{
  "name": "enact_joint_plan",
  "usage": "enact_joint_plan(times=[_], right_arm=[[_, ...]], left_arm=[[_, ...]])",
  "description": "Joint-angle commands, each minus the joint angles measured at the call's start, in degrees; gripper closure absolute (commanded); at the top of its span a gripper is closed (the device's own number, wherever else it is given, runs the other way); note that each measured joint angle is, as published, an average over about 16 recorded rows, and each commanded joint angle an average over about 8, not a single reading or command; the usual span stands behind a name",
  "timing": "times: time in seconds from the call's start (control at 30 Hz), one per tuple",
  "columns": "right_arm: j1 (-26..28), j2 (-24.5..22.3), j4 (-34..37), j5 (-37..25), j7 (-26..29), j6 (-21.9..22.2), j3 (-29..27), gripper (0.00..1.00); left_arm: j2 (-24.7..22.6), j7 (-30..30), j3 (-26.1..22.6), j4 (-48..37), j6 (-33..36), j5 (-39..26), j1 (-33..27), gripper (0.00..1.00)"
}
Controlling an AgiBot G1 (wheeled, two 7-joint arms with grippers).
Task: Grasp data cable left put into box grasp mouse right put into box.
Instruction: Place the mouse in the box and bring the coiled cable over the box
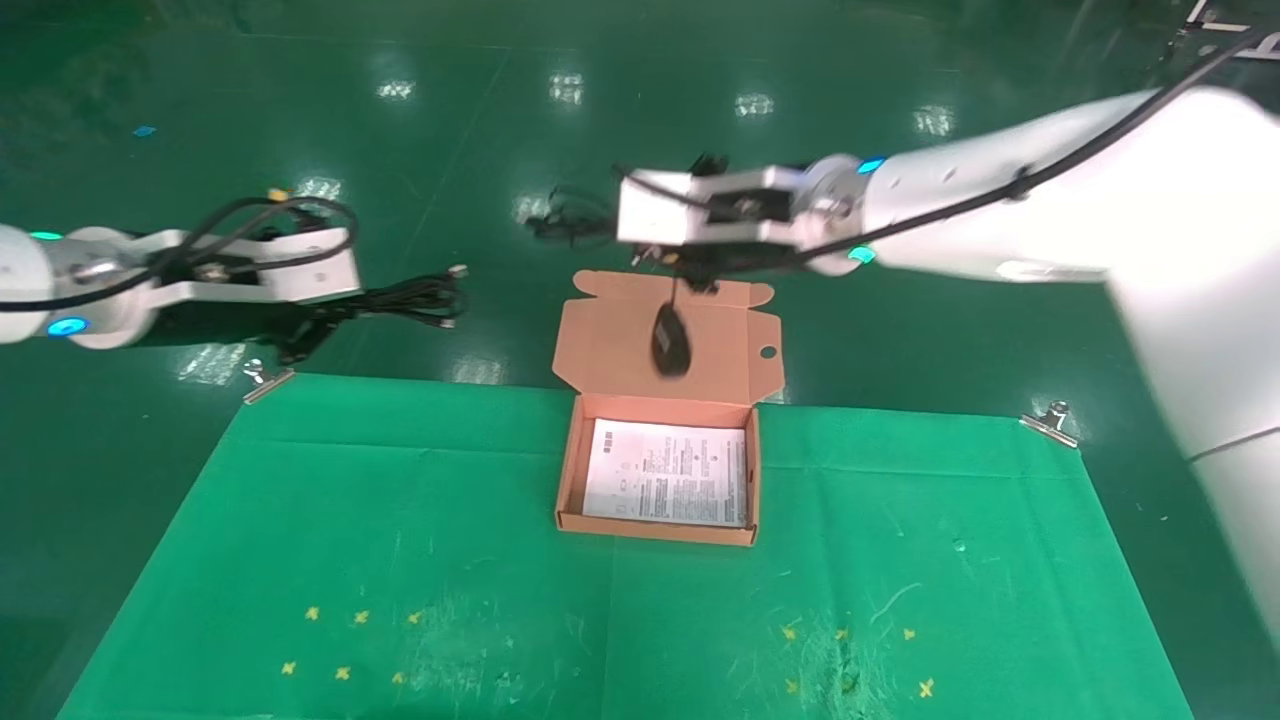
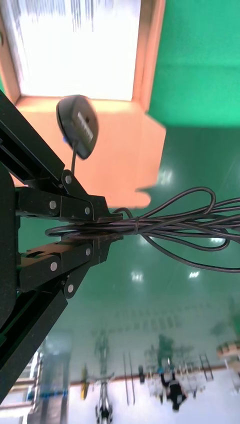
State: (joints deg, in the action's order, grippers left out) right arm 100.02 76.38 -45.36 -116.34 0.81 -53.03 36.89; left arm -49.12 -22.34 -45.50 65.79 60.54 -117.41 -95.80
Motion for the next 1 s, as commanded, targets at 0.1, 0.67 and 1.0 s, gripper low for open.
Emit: enact_joint_plan(times=[0.1, 0.67, 1.0], right_arm=[[-1.11, 1.07, 0.85, 0.67, 0.39, 0.28, 1.43, 1.0], [-4.9, 1.81, 2.85, 10.14, 6.97, 5.56, 14.72, 1.0], [-5.82, 1.86, 10.1, 14.07, 15.12, 7.78, 21.82, 0.84]], left_arm=[[2.02, -3.9, -0.25, 2.59, 1.43, -2.78, 0.29, 1.0], [5.39, -11.37, -0.3, 9.35, 4.58, -6.45, 1.57, 1.0], [5.4, -11.51, -0.31, 9.47, 4.6, -6.55, 1.6, 1.0]])
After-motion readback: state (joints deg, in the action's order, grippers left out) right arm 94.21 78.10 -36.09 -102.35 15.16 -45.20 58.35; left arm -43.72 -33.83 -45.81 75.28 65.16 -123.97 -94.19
